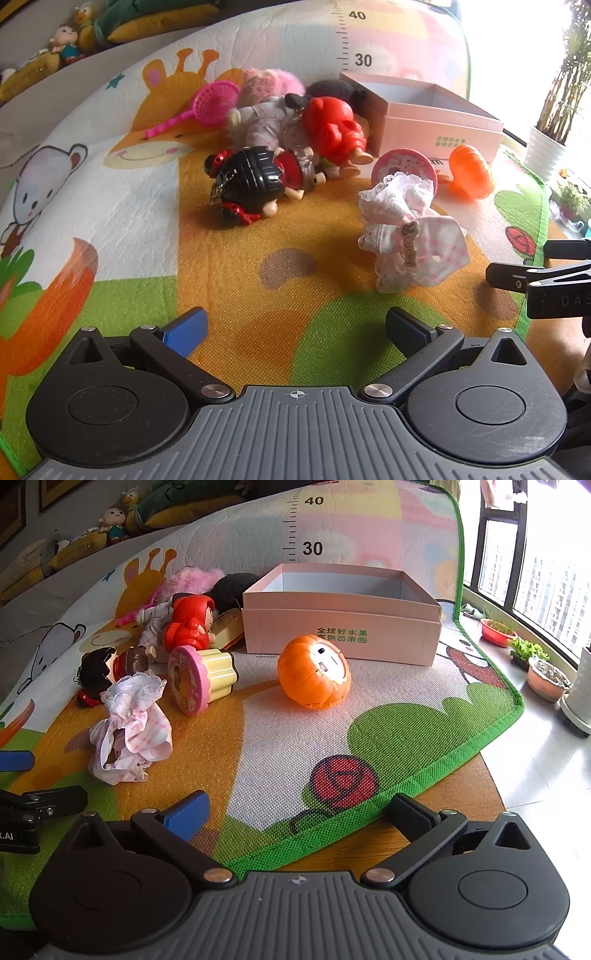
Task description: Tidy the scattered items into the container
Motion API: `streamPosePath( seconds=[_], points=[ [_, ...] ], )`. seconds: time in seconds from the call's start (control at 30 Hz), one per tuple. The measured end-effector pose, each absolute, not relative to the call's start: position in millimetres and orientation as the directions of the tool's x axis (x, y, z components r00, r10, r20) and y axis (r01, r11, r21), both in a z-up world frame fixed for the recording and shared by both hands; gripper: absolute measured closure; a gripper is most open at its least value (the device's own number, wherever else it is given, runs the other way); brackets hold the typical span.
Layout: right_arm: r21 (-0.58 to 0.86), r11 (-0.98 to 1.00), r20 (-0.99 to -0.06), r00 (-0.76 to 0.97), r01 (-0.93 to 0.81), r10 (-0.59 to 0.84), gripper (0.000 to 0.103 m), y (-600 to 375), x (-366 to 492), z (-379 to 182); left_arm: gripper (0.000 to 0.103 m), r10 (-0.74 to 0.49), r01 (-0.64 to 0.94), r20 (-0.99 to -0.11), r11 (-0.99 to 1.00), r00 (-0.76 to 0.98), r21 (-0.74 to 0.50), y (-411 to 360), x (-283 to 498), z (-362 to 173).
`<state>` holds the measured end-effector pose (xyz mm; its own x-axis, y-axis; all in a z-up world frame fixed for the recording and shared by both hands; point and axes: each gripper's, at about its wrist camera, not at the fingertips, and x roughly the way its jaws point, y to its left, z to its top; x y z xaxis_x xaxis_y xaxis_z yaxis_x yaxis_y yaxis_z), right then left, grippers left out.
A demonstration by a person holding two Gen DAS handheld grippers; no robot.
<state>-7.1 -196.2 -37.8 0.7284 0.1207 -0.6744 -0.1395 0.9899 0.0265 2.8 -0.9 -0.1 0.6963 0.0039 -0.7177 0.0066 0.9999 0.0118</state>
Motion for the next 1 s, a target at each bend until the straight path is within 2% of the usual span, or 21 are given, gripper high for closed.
streamPosePath(
  seconds=[0.3,0.43,0.6,0.87,1.0],
  points=[
    [0.046,0.973,-0.613,0.763,-0.225,0.205,0.0,-206,-11,-32,0.0,-0.008,0.013,-0.713,1.0,0.701,0.001,-1,3,2],
    [0.014,0.961,-0.564,0.791,-0.275,0.235,0.0,-207,-8,-24,0.0,-0.081,0.079,-0.666,0.996,0.741,-0.034,-8,4,13],
    [0.017,0.958,-0.532,0.808,-0.287,0.252,0.0,-215,7,-15,0.0,-0.115,0.154,-0.616,0.988,0.779,0.011,-33,16,24],
    [0.023,0.972,-0.547,0.811,-0.234,0.208,0.0,-225,32,-20,0.0,-0.081,0.183,-0.646,0.979,0.759,0.092,-57,43,10],
    [0.058,0.965,-0.579,0.779,-0.257,0.243,0.0,-223,38,-29,0.0,-0.079,0.173,-0.687,0.983,0.723,0.069,-55,48,0]
  ],
)
